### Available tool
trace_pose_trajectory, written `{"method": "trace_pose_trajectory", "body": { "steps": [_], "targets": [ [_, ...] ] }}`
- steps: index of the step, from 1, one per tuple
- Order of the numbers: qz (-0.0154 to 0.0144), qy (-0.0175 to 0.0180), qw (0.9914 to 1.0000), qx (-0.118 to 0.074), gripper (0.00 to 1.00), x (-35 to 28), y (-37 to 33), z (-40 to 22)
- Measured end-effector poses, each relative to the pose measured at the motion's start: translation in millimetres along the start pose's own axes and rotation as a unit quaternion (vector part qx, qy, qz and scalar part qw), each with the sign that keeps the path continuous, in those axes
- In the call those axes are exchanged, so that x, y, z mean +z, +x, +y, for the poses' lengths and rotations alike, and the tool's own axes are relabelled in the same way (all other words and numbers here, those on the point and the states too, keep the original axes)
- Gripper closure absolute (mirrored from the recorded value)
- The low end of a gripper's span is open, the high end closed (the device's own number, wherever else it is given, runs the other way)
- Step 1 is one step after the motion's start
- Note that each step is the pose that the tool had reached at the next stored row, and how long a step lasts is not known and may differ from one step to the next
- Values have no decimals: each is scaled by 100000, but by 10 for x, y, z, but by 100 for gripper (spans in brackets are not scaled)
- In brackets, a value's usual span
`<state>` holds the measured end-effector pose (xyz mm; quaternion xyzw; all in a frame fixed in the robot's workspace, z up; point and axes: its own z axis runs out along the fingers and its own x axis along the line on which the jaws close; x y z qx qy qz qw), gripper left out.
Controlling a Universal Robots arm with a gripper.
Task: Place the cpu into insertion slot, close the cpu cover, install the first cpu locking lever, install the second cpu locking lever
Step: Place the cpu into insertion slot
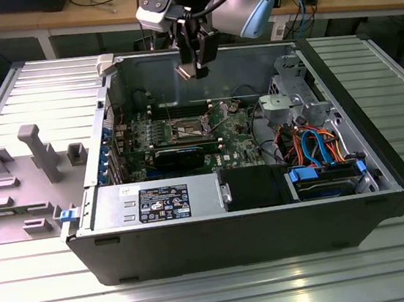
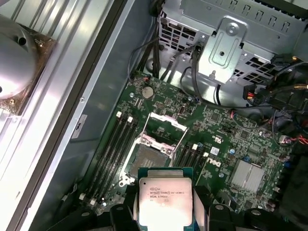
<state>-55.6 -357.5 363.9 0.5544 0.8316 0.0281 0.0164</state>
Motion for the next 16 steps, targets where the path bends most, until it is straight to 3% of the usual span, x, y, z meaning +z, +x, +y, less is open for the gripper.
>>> {"method": "trace_pose_trajectory", "body": {
  "steps": [7, 16],
  "targets": [
    [-138, 5, 99980, 1979, 46, 2, 6, -11],
    [-176, -4, 99966, 2606, 46, 3, 7, -13]
  ]
}}
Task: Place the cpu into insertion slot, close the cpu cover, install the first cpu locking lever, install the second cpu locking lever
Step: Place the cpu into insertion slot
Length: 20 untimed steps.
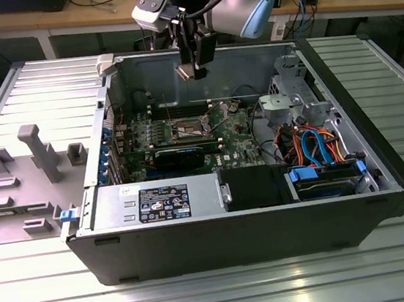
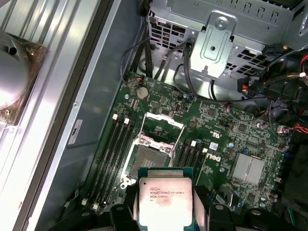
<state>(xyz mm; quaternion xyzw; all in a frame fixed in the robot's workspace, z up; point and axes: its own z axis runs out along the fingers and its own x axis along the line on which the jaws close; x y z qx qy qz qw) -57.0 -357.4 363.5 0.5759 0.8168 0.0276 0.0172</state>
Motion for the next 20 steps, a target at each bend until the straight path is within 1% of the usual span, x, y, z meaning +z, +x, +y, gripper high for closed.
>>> {"method": "trace_pose_trajectory", "body": {
  "steps": [20],
  "targets": [
    [-69, -5, 99994, 1078, 46, 1, 0, 0]
  ]
}}
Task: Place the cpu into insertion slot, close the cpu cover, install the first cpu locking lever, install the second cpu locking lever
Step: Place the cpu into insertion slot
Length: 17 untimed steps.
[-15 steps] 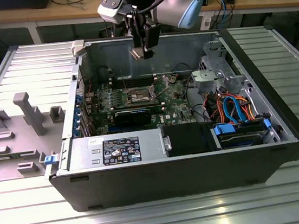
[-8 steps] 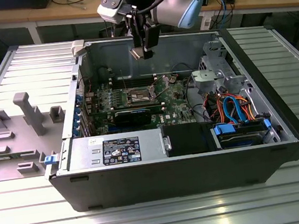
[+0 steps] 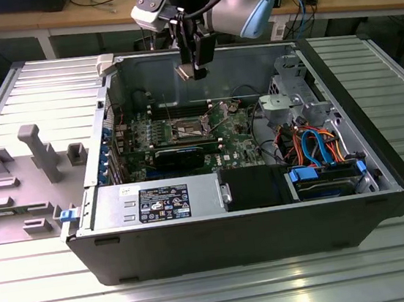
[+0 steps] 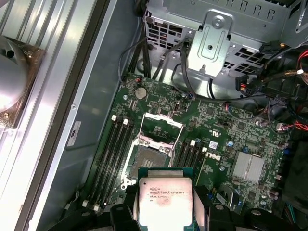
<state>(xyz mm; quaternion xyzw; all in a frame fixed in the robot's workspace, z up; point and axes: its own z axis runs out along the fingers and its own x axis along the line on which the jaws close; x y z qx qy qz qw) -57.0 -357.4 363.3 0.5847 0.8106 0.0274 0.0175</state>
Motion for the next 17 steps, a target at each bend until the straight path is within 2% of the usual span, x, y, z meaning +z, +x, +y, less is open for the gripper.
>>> {"method": "trace_pose_trajectory", "body": {
  "steps": [17],
  "targets": [
    [-151, -6, 99973, 2329, 46, 5, 0, -1]
  ]
}}
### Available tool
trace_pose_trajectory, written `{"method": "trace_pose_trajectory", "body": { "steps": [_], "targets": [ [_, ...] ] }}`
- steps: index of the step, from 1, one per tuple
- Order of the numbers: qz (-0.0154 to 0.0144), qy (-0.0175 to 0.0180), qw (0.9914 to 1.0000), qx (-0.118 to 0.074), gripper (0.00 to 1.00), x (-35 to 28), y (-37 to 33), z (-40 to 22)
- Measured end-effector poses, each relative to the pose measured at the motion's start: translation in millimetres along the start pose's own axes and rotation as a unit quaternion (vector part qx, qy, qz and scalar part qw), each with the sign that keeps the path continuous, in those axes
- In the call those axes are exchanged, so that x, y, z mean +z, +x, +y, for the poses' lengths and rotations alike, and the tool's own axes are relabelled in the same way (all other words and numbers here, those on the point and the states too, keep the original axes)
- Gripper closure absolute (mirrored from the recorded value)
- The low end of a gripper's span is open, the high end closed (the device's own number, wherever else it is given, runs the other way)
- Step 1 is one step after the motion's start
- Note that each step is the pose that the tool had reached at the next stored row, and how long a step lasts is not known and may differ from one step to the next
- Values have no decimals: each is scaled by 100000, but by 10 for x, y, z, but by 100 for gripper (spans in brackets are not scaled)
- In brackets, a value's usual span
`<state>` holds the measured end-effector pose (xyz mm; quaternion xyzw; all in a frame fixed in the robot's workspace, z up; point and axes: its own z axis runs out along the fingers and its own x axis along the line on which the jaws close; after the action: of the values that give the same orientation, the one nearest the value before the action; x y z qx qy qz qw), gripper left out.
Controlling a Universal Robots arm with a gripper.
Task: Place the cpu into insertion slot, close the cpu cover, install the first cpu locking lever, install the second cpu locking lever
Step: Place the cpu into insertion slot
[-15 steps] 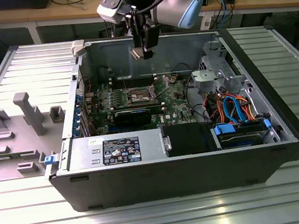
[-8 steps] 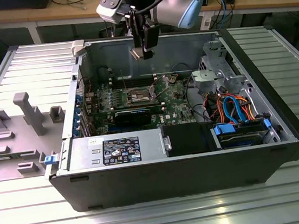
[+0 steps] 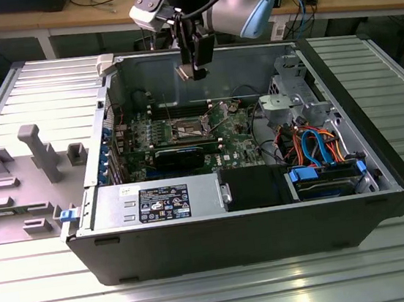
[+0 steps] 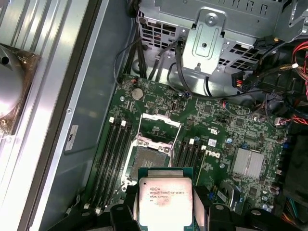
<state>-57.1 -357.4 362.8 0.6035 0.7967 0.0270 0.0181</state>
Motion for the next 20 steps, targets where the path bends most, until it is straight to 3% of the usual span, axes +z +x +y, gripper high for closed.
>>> {"method": "trace_pose_trajectory", "body": {
  "steps": [14, 20],
  "targets": [
    [-158, -12, 99969, 2467, 46, 3, 0, 0],
    [-262, -16, 99917, 4057, 46, 6, 0, 0]
  ]
}}
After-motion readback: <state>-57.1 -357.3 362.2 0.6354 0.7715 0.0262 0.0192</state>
